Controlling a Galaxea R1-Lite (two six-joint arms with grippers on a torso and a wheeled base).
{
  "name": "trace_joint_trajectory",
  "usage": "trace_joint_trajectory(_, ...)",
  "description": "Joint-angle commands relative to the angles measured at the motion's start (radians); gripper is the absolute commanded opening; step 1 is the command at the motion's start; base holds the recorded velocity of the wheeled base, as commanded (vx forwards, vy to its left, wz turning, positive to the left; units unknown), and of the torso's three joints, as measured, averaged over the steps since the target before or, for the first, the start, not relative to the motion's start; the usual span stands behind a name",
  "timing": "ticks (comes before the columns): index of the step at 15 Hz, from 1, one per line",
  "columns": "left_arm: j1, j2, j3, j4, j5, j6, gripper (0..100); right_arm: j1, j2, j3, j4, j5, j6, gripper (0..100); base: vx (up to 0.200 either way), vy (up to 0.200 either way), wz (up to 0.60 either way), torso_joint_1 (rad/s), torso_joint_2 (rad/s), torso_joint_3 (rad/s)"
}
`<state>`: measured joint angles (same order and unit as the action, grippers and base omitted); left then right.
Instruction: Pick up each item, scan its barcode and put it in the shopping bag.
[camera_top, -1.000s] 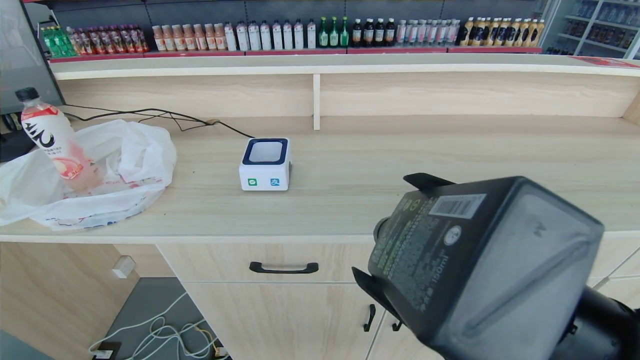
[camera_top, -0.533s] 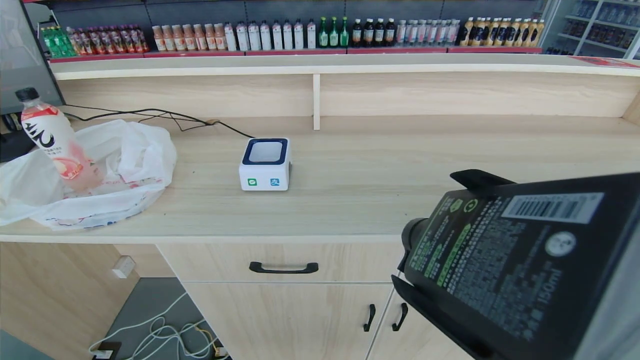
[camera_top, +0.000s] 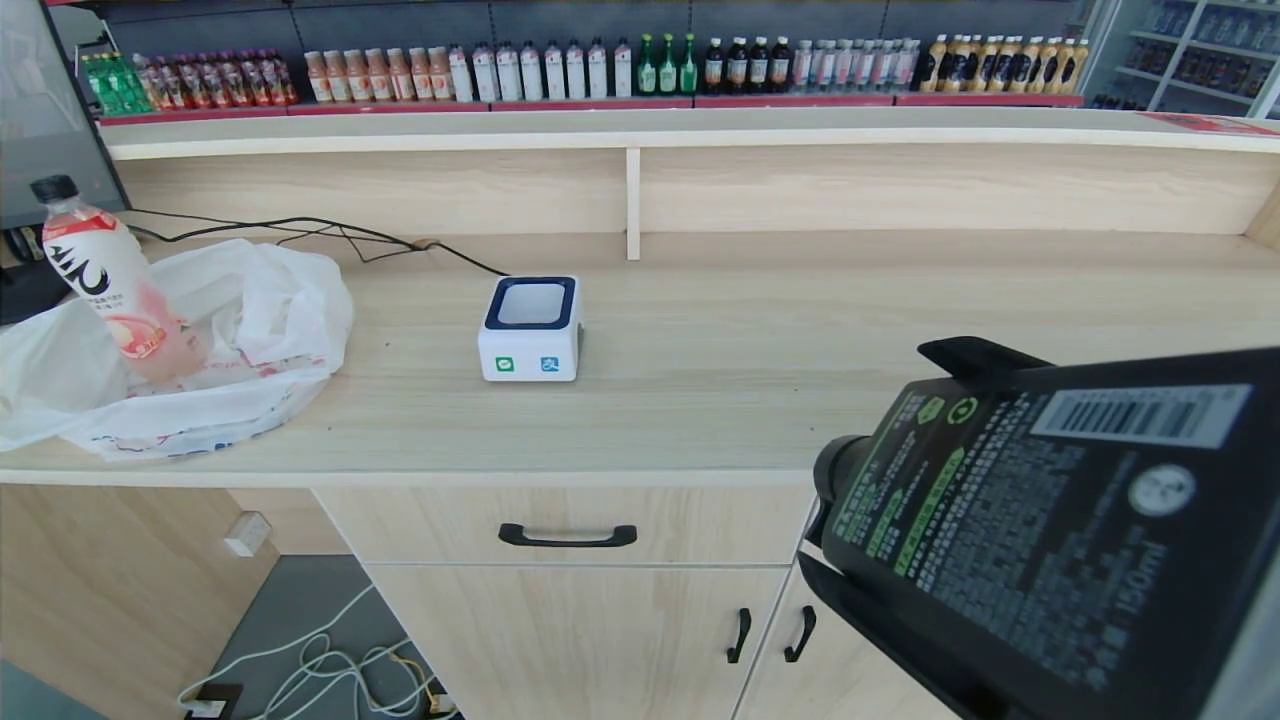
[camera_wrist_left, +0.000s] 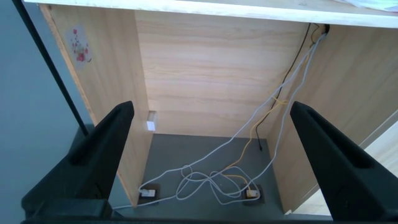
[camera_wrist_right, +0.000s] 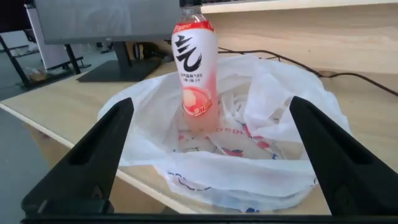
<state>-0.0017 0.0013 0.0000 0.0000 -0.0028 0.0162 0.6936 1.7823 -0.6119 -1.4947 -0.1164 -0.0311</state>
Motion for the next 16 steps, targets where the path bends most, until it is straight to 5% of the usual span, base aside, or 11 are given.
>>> trace_joint_trajectory(1,0.000,0.000,0.000,0.000,0.000,0.001,100,0.000,-0.027,0.176,-0.076,0.001,0.011,100,0.000,0.000,0.00,0.000,0.00,0.000)
trace_joint_trajectory(8,0.000,0.000,0.000,0.000,0.001,-0.015,100,0.003,-0.104,0.348,-0.076,-0.003,0.030,100,0.000,0.000,0.00,0.000,0.00,0.000)
trace_joint_trajectory(16,0.000,0.000,0.000,0.000,0.001,-0.019,100,0.003,-0.130,0.388,-0.076,-0.003,0.033,100,0.000,-0.200,0.00,0.002,0.00,0.001)
